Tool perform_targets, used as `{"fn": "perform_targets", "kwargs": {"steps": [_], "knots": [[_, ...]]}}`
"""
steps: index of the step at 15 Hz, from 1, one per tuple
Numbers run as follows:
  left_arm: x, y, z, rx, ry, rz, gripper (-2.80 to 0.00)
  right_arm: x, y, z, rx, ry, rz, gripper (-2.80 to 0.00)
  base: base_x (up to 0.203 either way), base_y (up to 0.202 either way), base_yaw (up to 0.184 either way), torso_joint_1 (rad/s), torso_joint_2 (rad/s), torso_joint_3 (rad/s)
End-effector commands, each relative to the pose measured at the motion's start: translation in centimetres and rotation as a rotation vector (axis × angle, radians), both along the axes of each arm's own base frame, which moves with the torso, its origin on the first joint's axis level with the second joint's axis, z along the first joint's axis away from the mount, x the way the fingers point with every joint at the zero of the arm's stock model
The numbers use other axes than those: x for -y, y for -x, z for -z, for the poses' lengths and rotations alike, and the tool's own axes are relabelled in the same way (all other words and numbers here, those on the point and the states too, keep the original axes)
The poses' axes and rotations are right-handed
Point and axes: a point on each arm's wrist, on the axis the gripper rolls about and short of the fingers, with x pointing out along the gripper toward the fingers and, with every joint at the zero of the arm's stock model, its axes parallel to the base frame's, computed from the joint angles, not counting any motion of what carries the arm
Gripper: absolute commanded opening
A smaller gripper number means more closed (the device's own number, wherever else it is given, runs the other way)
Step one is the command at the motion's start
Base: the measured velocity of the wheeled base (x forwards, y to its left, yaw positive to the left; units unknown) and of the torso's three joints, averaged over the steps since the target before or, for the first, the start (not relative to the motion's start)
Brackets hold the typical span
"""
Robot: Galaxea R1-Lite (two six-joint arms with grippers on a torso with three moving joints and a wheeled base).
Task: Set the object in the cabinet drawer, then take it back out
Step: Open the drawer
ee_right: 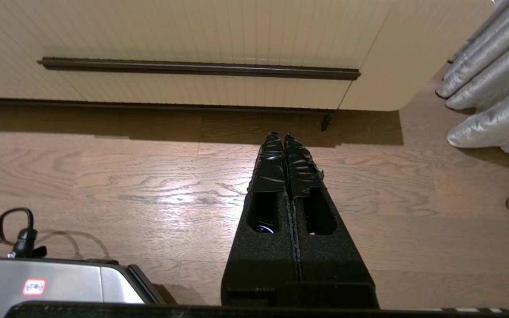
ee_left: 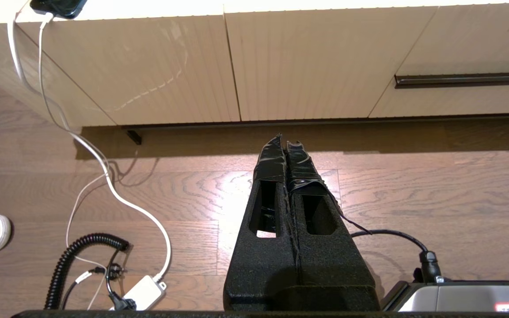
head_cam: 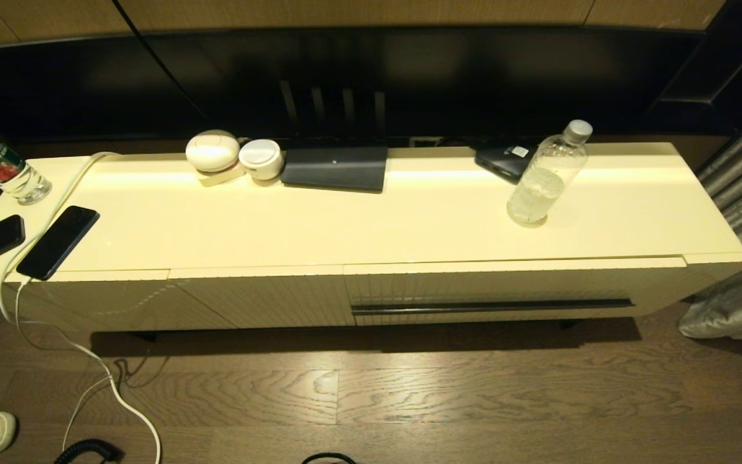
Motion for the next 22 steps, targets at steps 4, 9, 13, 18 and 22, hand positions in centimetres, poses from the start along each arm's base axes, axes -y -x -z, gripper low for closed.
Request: {"fn": "perform_targets", "kwargs": {"steps": [4, 9, 13, 18, 22], "knots": [[0.0, 0.0, 0.0, -0.001, 0.000, -0.001, -2.80, 0.0, 0.0, 0.0, 0.004, 0.000, 0.001, -2.80, 0.000, 0.000, 0.000, 0.000, 0.00, 0.000], [0.0, 0.0, 0.0, -0.001, 0.000, -0.001, -2.80, 0.0, 1.4, -6.0, 0.063, 0.035, -0.026, -2.80, 0.000, 0.000, 0.000, 0.000, 0.00, 0.000], [0.0, 0.0, 0.1, -0.002, 0.000, -0.001, -2.80, -0.2, 0.1, -15.2, 0.010, 0.112, -0.115, -2.80, 0.000, 0.000, 0.000, 0.000, 0.00, 0.000], [0.0, 0.0, 0.0, -0.001, 0.000, 0.001, -2.80, -0.6, -7.2, -20.7, -0.152, 0.472, -0.247, -2.80, 0.000, 0.000, 0.000, 0.000, 0.00, 0.000], [0.0, 0.0, 0.0, -0.001, 0.000, -0.001, -2.80, -1.6, -13.8, -21.1, -0.281, 0.696, -0.357, -2.80, 0.000, 0.000, 0.000, 0.000, 0.00, 0.000]]}}
